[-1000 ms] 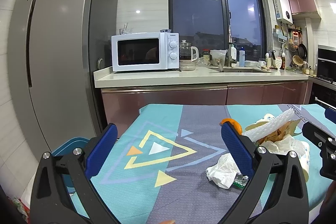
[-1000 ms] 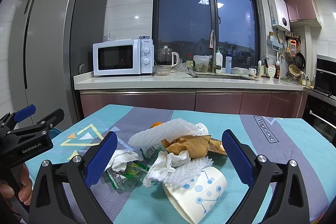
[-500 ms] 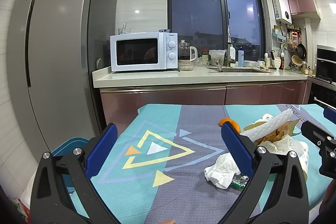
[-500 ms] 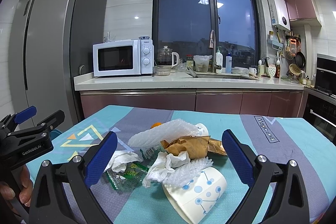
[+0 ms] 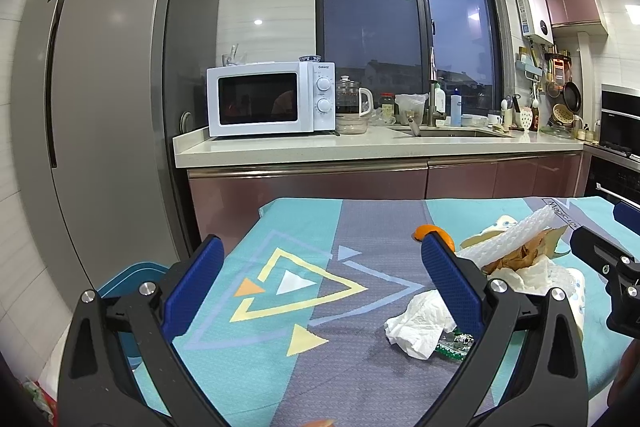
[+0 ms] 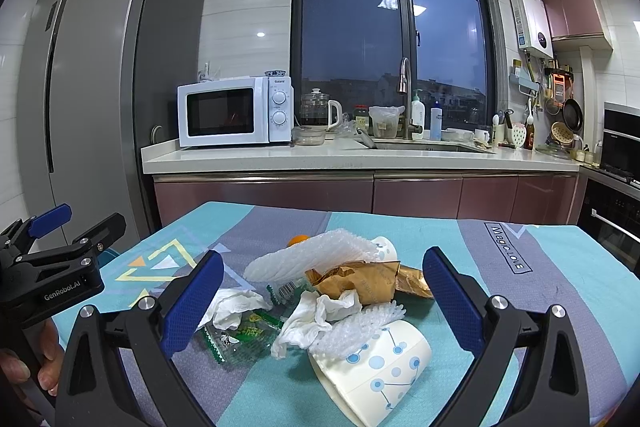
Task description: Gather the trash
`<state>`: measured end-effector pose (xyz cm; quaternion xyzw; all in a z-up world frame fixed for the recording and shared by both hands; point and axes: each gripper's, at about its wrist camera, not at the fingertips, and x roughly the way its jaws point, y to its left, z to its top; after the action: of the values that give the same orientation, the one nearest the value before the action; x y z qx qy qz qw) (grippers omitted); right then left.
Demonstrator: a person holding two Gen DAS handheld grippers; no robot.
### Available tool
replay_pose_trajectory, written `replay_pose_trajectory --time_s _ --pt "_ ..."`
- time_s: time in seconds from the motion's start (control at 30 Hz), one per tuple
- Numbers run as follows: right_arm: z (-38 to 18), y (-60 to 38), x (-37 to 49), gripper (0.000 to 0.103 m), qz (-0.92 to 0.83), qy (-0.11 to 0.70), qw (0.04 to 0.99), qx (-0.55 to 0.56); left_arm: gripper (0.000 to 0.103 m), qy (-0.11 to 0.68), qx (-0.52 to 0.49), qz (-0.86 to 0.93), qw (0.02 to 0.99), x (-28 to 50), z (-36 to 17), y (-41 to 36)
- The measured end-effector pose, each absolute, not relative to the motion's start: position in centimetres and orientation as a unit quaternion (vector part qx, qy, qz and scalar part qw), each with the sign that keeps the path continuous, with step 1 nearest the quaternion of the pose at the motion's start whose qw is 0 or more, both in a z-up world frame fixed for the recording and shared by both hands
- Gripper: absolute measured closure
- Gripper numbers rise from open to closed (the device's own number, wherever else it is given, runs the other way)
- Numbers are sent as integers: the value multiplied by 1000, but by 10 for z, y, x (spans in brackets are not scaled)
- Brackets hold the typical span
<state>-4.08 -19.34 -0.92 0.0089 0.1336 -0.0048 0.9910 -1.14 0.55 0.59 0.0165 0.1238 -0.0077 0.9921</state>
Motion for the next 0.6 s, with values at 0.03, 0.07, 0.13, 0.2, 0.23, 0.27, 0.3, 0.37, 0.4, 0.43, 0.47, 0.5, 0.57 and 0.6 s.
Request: replay_pose_trajectory --time_s 0.03,0.07,0.13,0.2,0.23,0.27,0.3,0.37,0.4,0.43,0.47,0.5,0.57,0.6 --pt "-10 -193 -41 7 -5 134 991 8 6 124 16 -8 992 -11 6 6" --pt "-10 -193 -41 7 -5 134 991 9 6 124 16 -8 992 -11 6 6" --pt "-9 -194 -41 7 -5 134 991 9 6 124 17 -8 992 -12 6 6" --pt "-9 -194 -41 7 -5 134 991 9 6 124 16 -8 992 -12 6 6" --pt "-10 -193 -41 7 -5 134 991 9 6 124 16 -9 992 -13 8 6" --pt "-9 -194 -41 7 -5 134 991 9 6 124 17 -9 992 -12 7 6" --pt "-9 -194 -41 7 -5 134 991 9 6 125 17 -8 992 -12 7 5" --pt "-10 -194 -41 7 -5 134 991 10 6 124 16 -9 992 -13 7 5" --pt "-8 -193 -42 7 -5 135 991 9 6 125 16 -9 992 -13 7 5" --pt "-8 -194 -42 7 -5 135 991 9 6 125 16 -9 992 -12 7 5" --pt "-8 -194 -42 7 -5 135 991 10 6 125 17 -9 992 -13 7 5" --pt "-9 -194 -42 7 -4 135 991 10 6 125 17 -10 992 -15 7 4" --pt "-9 -193 -42 7 -5 136 991 9 6 126 17 -11 992 -15 6 3" --pt "-9 -193 -42 7 -4 137 991 10 6 127 17 -12 992 -15 6 2"
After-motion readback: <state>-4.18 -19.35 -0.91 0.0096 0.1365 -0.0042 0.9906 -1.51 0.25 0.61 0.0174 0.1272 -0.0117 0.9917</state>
